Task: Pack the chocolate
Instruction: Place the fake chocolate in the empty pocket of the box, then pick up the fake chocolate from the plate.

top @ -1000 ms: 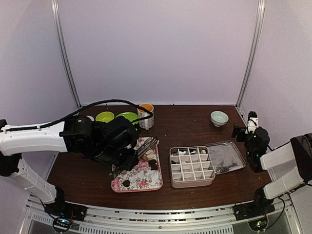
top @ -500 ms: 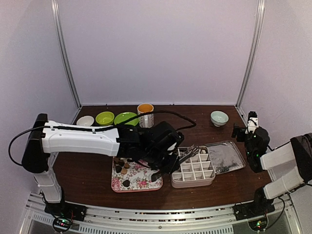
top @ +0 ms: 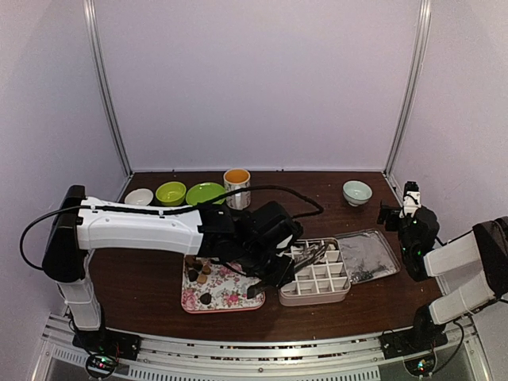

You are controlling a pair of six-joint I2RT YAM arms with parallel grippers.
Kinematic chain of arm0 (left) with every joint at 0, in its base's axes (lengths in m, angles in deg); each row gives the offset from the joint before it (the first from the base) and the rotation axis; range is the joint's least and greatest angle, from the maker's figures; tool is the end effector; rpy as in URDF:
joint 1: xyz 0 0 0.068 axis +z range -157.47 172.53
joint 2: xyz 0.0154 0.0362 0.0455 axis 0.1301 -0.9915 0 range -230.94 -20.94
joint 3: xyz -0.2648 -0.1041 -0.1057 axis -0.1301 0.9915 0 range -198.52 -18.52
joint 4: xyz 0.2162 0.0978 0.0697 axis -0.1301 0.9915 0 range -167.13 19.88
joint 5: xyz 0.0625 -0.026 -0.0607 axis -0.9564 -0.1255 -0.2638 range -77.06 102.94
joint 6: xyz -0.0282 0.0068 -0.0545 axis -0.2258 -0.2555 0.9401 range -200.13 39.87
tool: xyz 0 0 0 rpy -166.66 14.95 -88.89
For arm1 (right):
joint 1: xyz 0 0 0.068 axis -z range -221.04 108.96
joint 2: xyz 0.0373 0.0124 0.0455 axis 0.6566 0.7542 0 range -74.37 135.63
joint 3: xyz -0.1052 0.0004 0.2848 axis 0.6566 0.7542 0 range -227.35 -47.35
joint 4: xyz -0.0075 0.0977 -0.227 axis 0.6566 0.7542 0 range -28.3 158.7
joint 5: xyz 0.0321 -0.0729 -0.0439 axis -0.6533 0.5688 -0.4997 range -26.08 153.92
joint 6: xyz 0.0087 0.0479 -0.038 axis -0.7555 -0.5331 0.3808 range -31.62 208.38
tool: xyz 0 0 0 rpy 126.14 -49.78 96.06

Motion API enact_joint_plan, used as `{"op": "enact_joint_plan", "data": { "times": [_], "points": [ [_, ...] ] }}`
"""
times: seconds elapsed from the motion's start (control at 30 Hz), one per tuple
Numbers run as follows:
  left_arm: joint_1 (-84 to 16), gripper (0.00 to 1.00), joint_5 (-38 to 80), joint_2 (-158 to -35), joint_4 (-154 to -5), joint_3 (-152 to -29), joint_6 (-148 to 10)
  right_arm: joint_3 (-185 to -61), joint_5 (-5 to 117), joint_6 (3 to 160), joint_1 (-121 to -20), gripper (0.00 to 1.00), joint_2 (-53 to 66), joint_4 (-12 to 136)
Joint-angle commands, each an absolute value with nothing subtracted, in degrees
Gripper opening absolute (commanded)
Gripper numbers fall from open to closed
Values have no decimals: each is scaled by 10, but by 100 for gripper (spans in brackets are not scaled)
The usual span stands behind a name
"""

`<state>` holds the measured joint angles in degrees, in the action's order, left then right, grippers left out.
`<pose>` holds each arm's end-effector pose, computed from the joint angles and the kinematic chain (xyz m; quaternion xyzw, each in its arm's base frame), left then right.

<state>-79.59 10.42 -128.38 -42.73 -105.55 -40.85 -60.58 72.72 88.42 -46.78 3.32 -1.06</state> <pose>0.1292 -0.3937 0.2732 0.2630 0.9160 -0.2379 0.1876 0.2298 0.0159 0.2173 0.0174 0.7172 -0.0204 0.6964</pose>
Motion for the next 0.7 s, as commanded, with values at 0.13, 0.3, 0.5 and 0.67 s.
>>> {"op": "enact_joint_plan", "data": {
  "times": [0.13,0.3,0.5,0.67],
  "points": [
    [-798,40,79,-1272,-400,-1082,-408,-613,730,884,-465,100,34,-11],
    [-798,41,56,-1248,-391,-1075,-407,-614,729,884,-465,100,34,-11],
    [-798,40,-4,-1194,-336,-1055,-401,-613,729,884,-465,100,35,-11],
    [-796,41,-57,-1166,-240,-1049,-382,-613,729,884,-465,100,34,-11]
  ]
}}
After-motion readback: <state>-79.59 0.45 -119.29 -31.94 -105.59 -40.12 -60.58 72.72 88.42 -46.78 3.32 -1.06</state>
